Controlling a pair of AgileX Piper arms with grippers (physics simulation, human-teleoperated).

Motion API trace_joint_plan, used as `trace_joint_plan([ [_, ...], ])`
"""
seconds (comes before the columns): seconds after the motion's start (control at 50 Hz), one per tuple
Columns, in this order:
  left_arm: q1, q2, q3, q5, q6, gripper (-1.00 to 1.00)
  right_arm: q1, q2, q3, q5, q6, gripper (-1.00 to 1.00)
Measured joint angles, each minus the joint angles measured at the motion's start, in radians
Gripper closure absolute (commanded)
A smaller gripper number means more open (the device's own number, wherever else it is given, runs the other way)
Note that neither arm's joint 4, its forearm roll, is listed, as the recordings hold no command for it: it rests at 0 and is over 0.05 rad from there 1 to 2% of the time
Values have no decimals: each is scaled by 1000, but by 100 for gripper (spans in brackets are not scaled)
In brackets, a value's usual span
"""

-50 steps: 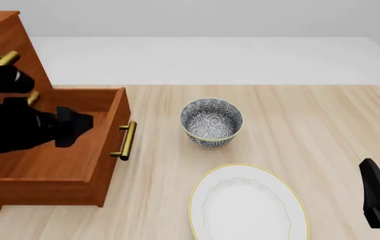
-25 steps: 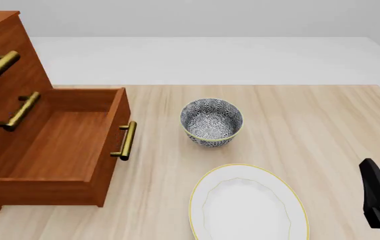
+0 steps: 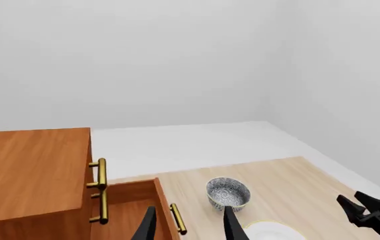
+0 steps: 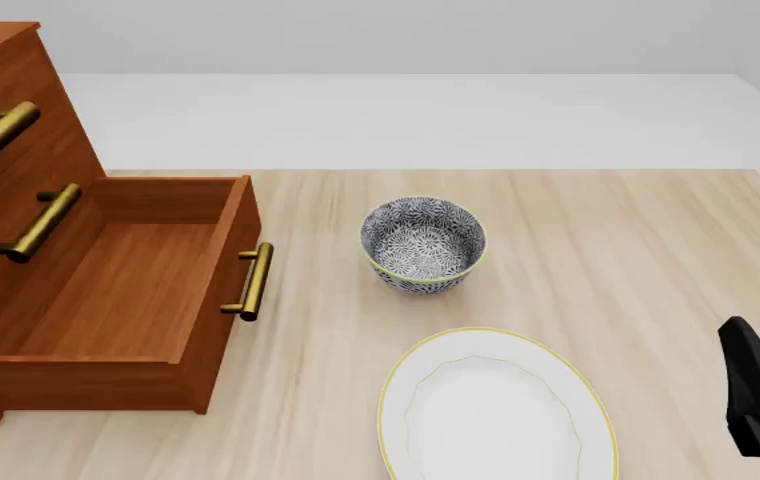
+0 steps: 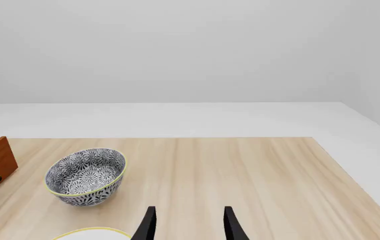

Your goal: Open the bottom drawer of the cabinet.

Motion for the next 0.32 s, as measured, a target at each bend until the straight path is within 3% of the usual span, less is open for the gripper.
trace_joint_plan([
  [0.32, -35, -67, -258, 94, -11, -100, 0, 0, 0, 0, 0, -100],
])
